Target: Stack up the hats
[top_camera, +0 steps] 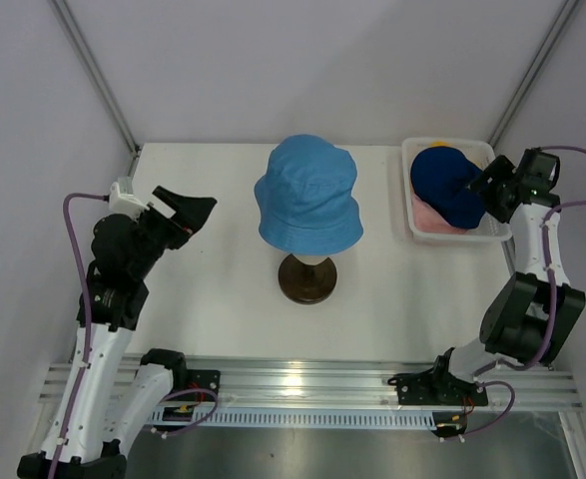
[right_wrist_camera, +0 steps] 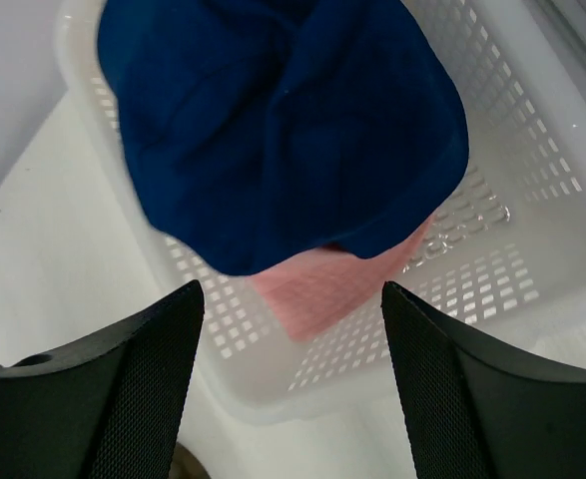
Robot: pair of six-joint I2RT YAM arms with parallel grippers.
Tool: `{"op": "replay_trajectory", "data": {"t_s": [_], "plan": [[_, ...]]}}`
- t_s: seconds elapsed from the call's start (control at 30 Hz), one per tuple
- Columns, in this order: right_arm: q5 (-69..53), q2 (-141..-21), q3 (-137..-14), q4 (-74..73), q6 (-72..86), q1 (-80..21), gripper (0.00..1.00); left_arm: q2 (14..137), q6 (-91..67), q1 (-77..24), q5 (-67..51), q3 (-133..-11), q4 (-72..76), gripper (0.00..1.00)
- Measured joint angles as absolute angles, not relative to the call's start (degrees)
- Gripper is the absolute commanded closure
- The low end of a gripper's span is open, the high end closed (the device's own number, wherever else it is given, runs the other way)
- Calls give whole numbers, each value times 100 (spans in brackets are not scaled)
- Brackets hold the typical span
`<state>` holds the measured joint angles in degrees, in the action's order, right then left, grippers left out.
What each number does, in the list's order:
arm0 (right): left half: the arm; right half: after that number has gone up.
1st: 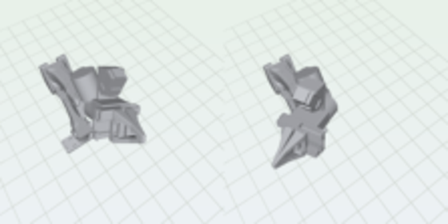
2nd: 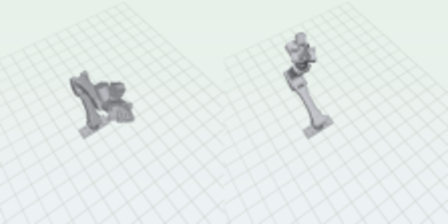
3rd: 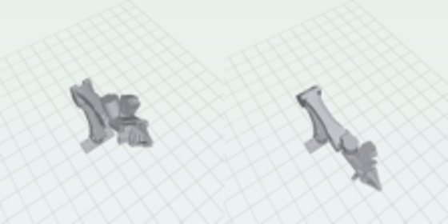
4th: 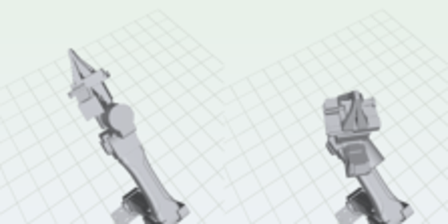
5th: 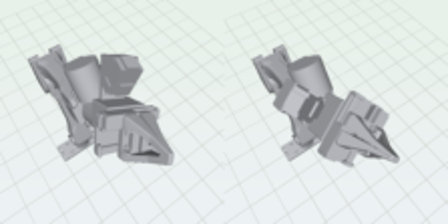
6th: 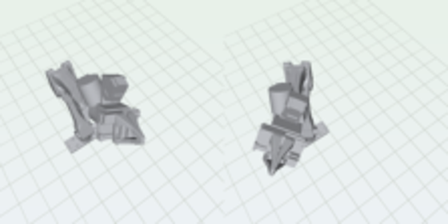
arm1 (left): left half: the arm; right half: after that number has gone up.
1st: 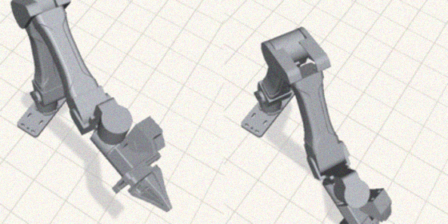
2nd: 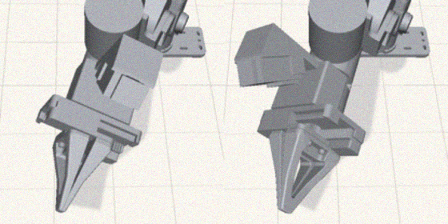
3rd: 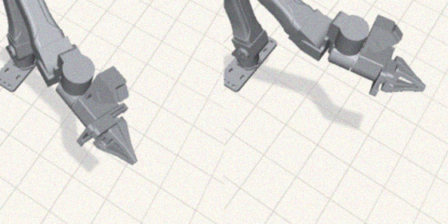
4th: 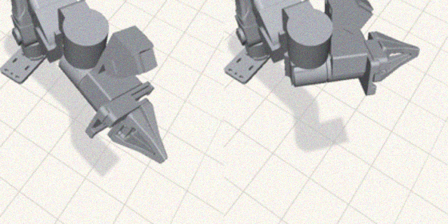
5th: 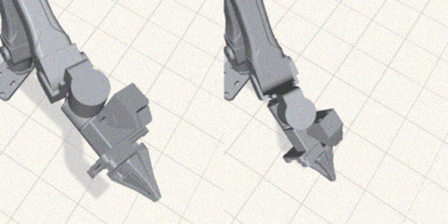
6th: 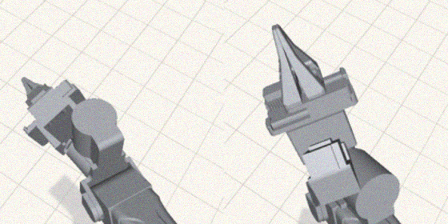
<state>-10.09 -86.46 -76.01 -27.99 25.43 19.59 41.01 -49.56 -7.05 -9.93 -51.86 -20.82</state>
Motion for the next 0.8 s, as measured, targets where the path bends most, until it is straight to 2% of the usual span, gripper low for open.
{"op": "replay_trajectory", "data": {"t_s": [0.43, 0.8], "plan": [[-864, -9856, -7918, -2303, 2517, 2115, 30, 3691, -4298, -499, -1221, -5057, -2477, 3], [-878, -10512, -8180, -1883, 2493, 2080, 35, 3972, -4285, -331, -1452, -4696, -2475, 3]]}}
